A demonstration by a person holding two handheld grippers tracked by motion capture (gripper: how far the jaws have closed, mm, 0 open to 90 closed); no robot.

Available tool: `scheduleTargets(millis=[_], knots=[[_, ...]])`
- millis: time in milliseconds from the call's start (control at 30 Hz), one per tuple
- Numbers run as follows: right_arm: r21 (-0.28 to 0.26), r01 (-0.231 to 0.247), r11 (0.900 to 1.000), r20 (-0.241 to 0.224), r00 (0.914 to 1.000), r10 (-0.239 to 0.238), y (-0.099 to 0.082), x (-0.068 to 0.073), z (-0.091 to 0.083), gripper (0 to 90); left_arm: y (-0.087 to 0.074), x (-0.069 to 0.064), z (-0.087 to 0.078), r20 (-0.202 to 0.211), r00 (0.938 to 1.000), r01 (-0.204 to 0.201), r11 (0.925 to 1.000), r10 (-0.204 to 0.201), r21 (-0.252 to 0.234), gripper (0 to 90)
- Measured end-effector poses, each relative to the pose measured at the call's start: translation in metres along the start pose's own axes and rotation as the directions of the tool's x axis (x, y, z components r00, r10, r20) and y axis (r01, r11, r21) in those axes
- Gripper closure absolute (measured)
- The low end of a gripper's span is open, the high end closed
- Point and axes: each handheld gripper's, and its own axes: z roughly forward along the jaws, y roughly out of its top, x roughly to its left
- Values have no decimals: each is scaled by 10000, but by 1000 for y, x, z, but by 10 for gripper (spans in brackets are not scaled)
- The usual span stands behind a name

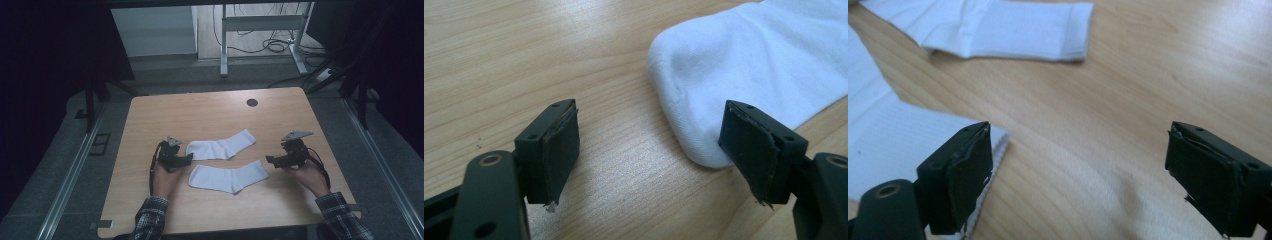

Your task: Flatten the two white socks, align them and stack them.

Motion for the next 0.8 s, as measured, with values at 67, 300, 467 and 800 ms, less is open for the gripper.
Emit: scheduleTargets(millis=[67,300,467,800], knots=[[-7,128,9999,37,9999,-128,5,0,1,145,0,0,0,-5,10000,-16,10000,16,14,245],[-115,277,9996,-46,9996,-277,25,3,6,201,0,0,0,-9,10000,-7,10000,7,17,245],[-285,103,9995,-195,9998,-108,37,1,10,233,0,0,0,-12,10000,-7,10000,7,13,245],[-17,165,9999,-119,9998,-165,52,-1,28,331,0,0,0,-6,10000,-5,10000,5,-3,245]])
